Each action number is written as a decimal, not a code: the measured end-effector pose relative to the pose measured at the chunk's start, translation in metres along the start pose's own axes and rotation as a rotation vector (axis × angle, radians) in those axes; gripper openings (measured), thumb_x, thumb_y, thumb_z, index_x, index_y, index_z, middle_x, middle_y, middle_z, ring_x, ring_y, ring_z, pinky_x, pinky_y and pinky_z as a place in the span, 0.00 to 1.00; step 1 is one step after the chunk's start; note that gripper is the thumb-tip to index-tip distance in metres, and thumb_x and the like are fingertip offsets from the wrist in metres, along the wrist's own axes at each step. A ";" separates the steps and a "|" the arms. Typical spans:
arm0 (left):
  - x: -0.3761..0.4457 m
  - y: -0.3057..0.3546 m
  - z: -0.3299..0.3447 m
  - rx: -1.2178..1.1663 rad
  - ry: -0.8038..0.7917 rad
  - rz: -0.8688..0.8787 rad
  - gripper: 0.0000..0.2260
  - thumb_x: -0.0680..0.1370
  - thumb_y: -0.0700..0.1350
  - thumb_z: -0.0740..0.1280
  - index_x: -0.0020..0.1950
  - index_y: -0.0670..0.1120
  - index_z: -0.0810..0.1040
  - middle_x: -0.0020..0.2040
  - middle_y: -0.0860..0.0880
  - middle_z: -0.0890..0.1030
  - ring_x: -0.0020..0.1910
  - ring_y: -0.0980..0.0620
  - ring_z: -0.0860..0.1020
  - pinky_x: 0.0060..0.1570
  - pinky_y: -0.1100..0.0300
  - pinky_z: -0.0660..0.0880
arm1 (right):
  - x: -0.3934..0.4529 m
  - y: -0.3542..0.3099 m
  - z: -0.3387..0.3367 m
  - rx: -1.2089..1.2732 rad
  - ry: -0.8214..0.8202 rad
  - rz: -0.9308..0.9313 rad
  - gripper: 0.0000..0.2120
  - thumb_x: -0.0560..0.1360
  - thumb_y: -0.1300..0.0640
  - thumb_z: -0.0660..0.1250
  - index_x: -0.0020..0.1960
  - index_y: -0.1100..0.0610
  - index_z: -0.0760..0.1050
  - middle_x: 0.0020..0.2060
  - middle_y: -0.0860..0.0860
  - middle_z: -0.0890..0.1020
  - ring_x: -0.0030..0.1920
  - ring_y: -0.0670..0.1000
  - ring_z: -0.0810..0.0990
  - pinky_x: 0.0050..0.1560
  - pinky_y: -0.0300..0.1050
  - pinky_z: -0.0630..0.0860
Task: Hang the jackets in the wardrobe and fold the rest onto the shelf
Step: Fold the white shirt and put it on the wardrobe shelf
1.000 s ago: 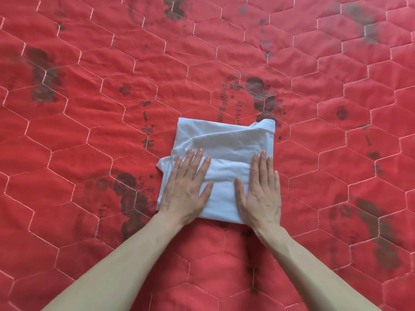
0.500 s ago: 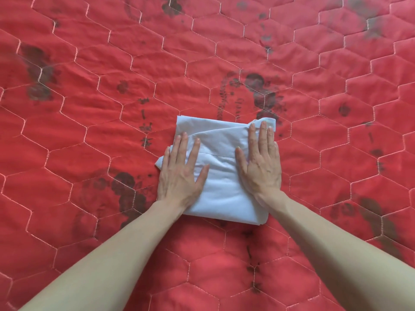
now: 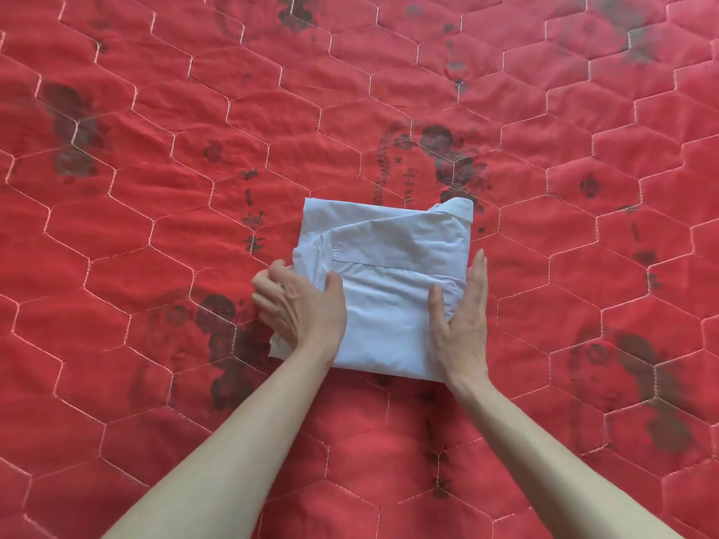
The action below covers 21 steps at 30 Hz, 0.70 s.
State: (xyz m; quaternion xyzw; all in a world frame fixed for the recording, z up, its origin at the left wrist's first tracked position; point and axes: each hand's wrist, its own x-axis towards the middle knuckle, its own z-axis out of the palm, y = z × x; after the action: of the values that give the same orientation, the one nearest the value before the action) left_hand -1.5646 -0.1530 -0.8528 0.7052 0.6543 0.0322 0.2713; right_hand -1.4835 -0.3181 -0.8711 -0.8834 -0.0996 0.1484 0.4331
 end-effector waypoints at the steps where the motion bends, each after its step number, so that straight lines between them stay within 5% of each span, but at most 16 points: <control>1: 0.000 0.003 -0.002 -0.024 -0.013 -0.043 0.30 0.75 0.55 0.75 0.69 0.43 0.68 0.71 0.42 0.66 0.68 0.37 0.66 0.64 0.45 0.67 | -0.004 -0.001 -0.001 0.033 0.032 0.033 0.36 0.84 0.52 0.65 0.85 0.50 0.50 0.82 0.47 0.58 0.79 0.43 0.61 0.74 0.30 0.57; 6: 0.003 0.006 -0.011 -0.074 -0.124 -0.032 0.29 0.76 0.53 0.74 0.68 0.42 0.64 0.67 0.38 0.72 0.66 0.35 0.73 0.63 0.43 0.71 | 0.000 -0.007 -0.017 0.177 0.073 0.280 0.35 0.77 0.51 0.74 0.80 0.49 0.63 0.62 0.45 0.77 0.57 0.44 0.79 0.61 0.42 0.74; 10: 0.016 -0.002 -0.023 -0.135 -0.302 -0.044 0.22 0.76 0.53 0.73 0.62 0.39 0.76 0.59 0.41 0.82 0.59 0.38 0.81 0.56 0.47 0.78 | 0.021 -0.010 -0.034 0.349 -0.091 0.414 0.22 0.74 0.50 0.78 0.64 0.50 0.76 0.50 0.48 0.85 0.45 0.41 0.85 0.43 0.36 0.80; 14: 0.022 -0.009 -0.034 -0.342 -0.545 -0.011 0.05 0.77 0.48 0.74 0.45 0.47 0.84 0.46 0.50 0.86 0.49 0.47 0.86 0.48 0.51 0.84 | 0.028 -0.011 -0.039 0.466 -0.326 0.453 0.12 0.75 0.52 0.77 0.56 0.52 0.83 0.51 0.50 0.89 0.51 0.52 0.88 0.50 0.47 0.85; 17: 0.018 -0.019 -0.043 -0.337 -0.594 0.133 0.05 0.80 0.48 0.72 0.52 0.48 0.83 0.49 0.53 0.86 0.48 0.53 0.85 0.49 0.55 0.83 | 0.020 -0.013 -0.043 0.488 -0.376 0.390 0.13 0.77 0.54 0.76 0.60 0.51 0.81 0.54 0.50 0.88 0.55 0.53 0.87 0.55 0.53 0.84; 21: -0.003 -0.035 -0.062 -0.364 -0.617 0.189 0.03 0.80 0.47 0.71 0.53 0.49 0.83 0.51 0.54 0.86 0.49 0.56 0.84 0.46 0.59 0.80 | -0.001 -0.022 -0.058 0.489 -0.375 0.346 0.10 0.77 0.55 0.75 0.58 0.52 0.82 0.51 0.51 0.89 0.51 0.54 0.88 0.45 0.49 0.85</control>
State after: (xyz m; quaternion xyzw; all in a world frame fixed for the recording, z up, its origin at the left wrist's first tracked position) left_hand -1.6211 -0.1351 -0.8143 0.6791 0.4574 -0.0414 0.5726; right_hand -1.4646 -0.3479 -0.8194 -0.7147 0.0125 0.3987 0.5745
